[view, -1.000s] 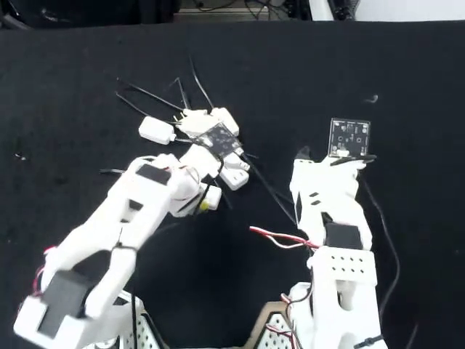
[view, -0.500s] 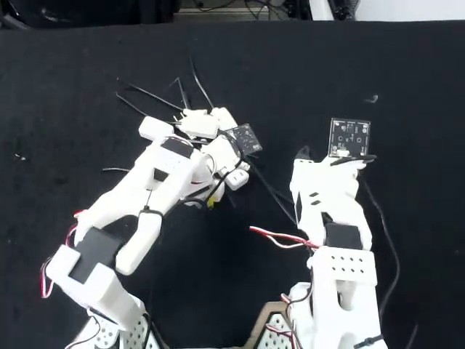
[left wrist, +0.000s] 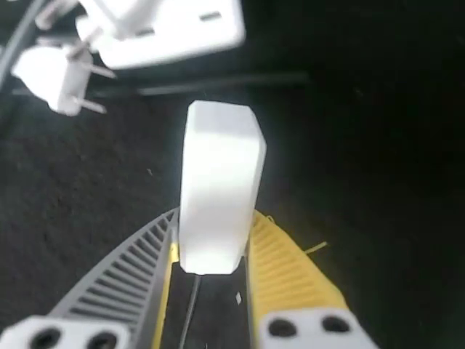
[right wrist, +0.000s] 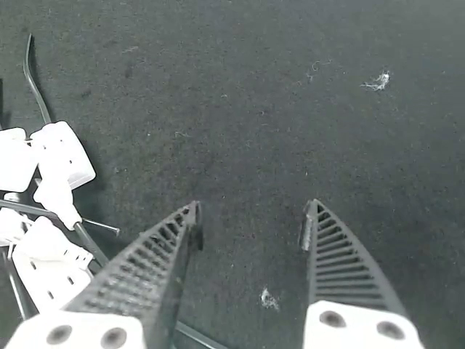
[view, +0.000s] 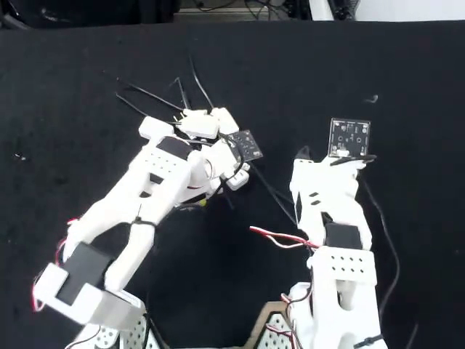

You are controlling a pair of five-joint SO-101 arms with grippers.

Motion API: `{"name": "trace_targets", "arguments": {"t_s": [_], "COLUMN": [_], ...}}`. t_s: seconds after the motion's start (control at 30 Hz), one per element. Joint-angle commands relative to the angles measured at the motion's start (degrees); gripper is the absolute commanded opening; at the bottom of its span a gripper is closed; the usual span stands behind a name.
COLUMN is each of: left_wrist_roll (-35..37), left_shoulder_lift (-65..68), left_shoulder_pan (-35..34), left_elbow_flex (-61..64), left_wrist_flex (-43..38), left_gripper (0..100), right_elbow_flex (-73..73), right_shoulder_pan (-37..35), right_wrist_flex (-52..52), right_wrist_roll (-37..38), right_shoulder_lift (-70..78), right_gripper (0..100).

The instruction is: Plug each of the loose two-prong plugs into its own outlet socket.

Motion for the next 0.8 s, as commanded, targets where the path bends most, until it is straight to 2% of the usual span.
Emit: {"name": "trace_targets", "arguments": {"t_s": [0.0,0.1,0.17,0.33,0.47,0.57,0.67,0.77], "left_wrist_roll": [-9.8,-19.2,-20.7,-20.0,-14.8,-11.3,-10.9,-10.9], "left_shoulder_lift": [-5.5,-4.4,-3.3,0.4,5.5,10.4,13.9,14.8], "left_shoulder_pan": [1.0,0.9,0.8,0.7,0.7,-0.5,-2.0,-3.7], "left_elbow_flex": [0.5,3.4,4.4,2.7,-0.2,-2.5,-6.6,-11.2], "left_wrist_flex": [11.1,17.1,17.5,17.5,15.1,13.2,15.3,19.3], "left_gripper": [3,3,3,3,3,12,22,20], "right_elbow_flex": [-4.2,-4.2,-4.2,-4.0,-3.9,-3.8,-3.8,-3.8], "right_shoulder_pan": [1.3,1.3,1.2,1.2,1.1,1.1,1.1,1.1], "right_wrist_flex": [-1.2,-1.2,-1.2,-1.2,-1.2,-1.2,-1.1,-1.1], "right_wrist_roll": [0.1,0.1,0.1,0.1,0.1,0.1,0.1,0.1], "right_shoulder_lift": [-2.1,-2.1,-2.1,-2.1,-2.1,-2.1,-2.1,-2.1], "right_gripper": [22.9,22.9,22.9,22.9,22.9,22.9,22.9,22.9]}}
